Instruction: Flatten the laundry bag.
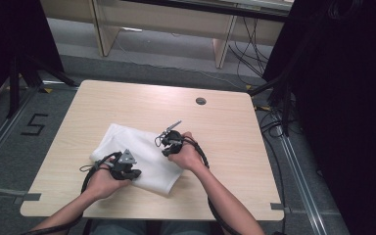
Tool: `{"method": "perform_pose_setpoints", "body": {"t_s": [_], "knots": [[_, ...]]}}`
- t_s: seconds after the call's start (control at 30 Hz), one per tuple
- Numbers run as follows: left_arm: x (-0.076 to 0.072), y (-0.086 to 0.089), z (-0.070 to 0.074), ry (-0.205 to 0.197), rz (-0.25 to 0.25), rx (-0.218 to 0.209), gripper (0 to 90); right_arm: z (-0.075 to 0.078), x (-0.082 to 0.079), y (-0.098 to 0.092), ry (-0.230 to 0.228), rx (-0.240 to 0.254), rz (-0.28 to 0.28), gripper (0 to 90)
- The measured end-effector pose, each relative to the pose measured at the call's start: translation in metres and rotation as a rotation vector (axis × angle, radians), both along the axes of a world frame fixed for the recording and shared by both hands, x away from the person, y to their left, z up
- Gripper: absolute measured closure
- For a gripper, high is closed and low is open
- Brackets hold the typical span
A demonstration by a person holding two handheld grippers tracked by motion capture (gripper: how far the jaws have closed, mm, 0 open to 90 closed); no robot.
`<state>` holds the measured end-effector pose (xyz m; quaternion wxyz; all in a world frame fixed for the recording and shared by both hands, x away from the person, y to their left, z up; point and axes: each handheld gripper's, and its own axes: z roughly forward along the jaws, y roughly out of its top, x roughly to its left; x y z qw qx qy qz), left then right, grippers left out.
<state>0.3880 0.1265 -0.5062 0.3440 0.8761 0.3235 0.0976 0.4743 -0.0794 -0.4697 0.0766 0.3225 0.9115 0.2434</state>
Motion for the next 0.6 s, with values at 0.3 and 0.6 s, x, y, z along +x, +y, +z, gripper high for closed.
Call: {"method": "perform_pose_setpoints", "body": {"t_s": [0.3,0.6], "knots": [[0.007,-0.011,0.011,-0.051,-0.007,-0.047,89.0,0.027,0.01,-0.017,-0.089,0.026,-0.064,89.6],[0.027,-0.018,0.006,-0.022,0.007,-0.032,89.3,0.06,0.005,-0.025,-0.168,0.081,-0.075,89.6]]}}
